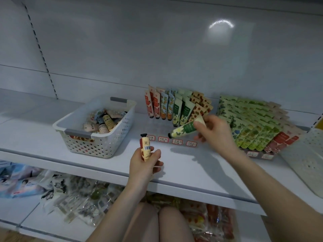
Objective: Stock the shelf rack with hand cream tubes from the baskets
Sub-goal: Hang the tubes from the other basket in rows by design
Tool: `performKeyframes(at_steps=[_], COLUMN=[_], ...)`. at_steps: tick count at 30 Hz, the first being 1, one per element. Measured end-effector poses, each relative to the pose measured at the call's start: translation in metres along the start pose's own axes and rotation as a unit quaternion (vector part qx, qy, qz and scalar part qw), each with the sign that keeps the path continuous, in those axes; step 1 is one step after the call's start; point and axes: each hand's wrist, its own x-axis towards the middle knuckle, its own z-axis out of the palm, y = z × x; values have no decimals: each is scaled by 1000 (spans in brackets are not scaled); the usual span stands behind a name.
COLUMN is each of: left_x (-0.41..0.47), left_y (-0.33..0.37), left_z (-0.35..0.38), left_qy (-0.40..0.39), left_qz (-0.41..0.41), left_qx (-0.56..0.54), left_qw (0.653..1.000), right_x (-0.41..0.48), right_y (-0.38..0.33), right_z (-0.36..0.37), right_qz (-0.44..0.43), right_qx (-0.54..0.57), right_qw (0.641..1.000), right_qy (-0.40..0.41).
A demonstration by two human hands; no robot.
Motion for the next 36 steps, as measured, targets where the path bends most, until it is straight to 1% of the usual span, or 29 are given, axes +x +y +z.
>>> performKeyframes(at_steps=[2, 4, 8, 11, 22, 27, 36], left_x=[3, 7, 13, 16, 26, 27, 27], left_y=[-2, -1, 1, 2, 1, -1, 0], left_z=[-3, -6, -11, -16, -17, -17, -14], left_qy=[-3, -10, -18, -19, -18, -20, -20], left_qz=[11, 16, 20, 28, 20, 15, 17], left_qx=[37, 56, 59, 66, 59, 59, 68], left_qw=[999, 998, 998, 997, 998, 998, 997], right_x=[24, 48, 86, 97, 103, 103, 101], right_y=[-7, -13, -14, -10, -1, 0, -2], right_z=[-2, 2, 20, 32, 42, 42, 42], right_qz=[-40, -49, -16, -16, 18, 16, -3], right_qx=[-72, -111, -199, -235, -211, -187, -205], right_qw=[997, 993, 979, 971, 972, 978, 974], right_qy=[13, 11, -30, -48, -96, -88, -100])
